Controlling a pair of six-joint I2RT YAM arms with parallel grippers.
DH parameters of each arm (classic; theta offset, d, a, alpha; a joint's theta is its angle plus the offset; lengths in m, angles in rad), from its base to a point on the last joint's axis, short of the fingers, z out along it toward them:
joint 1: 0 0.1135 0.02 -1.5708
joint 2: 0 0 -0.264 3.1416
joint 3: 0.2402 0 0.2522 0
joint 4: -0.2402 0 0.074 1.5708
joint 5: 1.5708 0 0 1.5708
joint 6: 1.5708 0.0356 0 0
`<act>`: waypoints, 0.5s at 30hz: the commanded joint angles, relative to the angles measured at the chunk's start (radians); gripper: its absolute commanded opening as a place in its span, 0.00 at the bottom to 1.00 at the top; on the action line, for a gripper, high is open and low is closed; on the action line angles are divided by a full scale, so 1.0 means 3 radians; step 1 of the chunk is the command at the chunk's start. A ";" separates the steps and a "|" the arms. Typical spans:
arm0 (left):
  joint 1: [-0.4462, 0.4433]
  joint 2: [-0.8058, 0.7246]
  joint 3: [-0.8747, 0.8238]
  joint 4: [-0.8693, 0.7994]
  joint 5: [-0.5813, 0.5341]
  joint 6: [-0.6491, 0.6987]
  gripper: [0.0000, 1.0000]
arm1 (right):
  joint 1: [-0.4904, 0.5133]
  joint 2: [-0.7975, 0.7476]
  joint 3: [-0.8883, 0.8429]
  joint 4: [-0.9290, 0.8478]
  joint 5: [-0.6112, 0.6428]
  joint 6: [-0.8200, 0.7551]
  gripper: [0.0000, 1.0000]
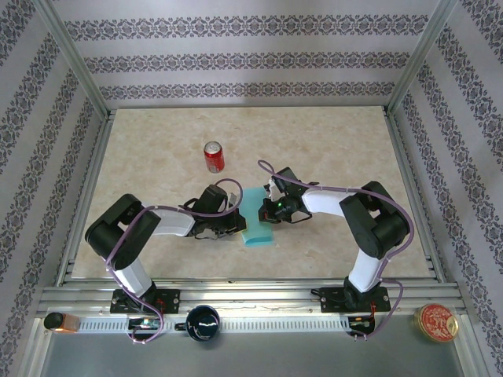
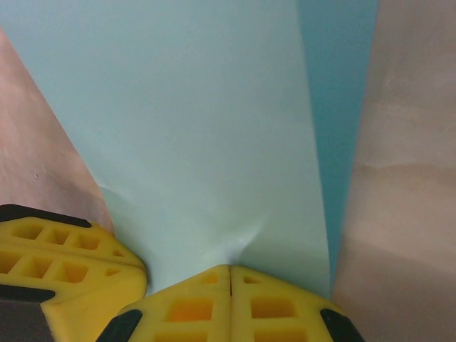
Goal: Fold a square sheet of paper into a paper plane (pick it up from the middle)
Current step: First fold the square sheet of paper in half at the center of the table.
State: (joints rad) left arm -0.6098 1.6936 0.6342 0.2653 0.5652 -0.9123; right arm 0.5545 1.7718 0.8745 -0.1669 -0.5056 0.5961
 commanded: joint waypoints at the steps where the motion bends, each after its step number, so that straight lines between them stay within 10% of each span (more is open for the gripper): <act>1: -0.0024 -0.0119 -0.0031 -0.0379 -0.0121 0.0186 0.07 | 0.0011 0.0051 -0.0130 -0.0308 0.0373 0.0012 0.00; 15: -0.0222 -0.0317 0.0059 -0.0120 -0.0105 -0.0181 0.09 | 0.0017 0.0041 -0.0146 -0.0282 0.0385 0.0048 0.00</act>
State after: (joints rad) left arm -0.6594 1.5799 0.6586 0.2089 0.5453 -0.9432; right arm 0.5545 1.7638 0.8688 -0.1673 -0.4923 0.6029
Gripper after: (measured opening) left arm 0.091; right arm 0.064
